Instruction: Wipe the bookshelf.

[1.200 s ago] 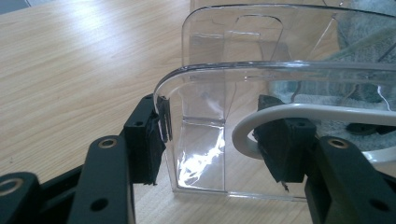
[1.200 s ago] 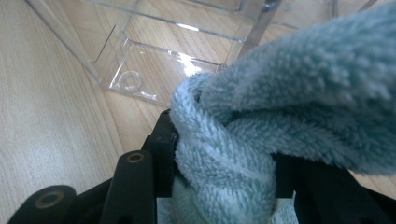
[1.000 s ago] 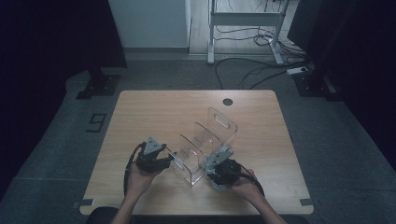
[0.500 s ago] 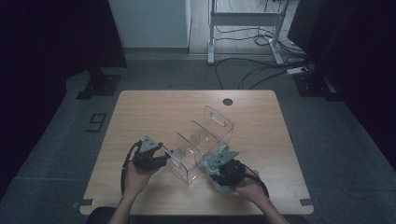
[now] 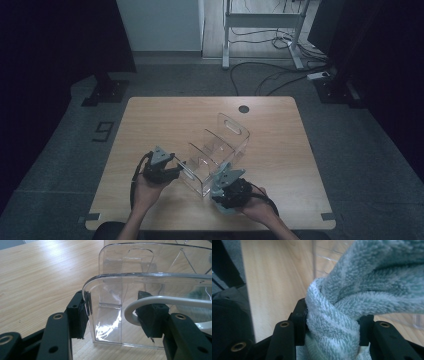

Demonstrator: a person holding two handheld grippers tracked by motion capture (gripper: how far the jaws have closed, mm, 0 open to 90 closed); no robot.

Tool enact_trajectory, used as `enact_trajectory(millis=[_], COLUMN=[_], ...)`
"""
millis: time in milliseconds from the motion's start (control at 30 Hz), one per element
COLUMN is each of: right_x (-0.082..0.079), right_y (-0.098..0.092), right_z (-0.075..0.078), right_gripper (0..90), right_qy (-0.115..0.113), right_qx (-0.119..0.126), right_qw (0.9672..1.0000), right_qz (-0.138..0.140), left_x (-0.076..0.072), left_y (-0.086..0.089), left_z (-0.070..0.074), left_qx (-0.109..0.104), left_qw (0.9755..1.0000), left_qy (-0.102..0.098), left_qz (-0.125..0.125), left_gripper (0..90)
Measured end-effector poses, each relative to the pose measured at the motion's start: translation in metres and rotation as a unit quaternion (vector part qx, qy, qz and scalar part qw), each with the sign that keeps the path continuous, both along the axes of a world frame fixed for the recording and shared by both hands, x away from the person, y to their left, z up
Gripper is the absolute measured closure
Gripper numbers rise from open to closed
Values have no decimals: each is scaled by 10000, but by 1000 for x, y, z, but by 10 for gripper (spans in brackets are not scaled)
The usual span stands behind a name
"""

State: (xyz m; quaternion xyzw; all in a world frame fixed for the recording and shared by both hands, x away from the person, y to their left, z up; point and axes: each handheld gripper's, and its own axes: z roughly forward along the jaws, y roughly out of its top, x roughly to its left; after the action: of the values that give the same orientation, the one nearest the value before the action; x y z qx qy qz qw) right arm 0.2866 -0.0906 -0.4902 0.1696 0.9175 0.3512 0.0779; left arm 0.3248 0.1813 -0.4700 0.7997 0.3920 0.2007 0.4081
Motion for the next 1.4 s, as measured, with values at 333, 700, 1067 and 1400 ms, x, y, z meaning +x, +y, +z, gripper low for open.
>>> enact_trajectory(millis=[333,700,1067,1400], right_x=[-9,-9,-8,-5], right_y=[12,20,35,29], right_z=[4,-3,-24,-21], right_gripper=[549,552,552,551], right_qy=[-121,-264,-423,-244], right_qx=[160,63,-555,-423], right_qw=[9998,9996,9976,9988], right_qz=[22,-107,-3,25], left_x=[-4,-6,-5,-2], left_y=[-10,-13,-11,-8], left_z=[0,0,0,0], left_qx=[-10,0,-16,-20], left_qw=[10000,9998,9998,9999], left_qy=[0,24,29,17], left_qz=[92,198,187,118], left_gripper=[449,450,450,450])
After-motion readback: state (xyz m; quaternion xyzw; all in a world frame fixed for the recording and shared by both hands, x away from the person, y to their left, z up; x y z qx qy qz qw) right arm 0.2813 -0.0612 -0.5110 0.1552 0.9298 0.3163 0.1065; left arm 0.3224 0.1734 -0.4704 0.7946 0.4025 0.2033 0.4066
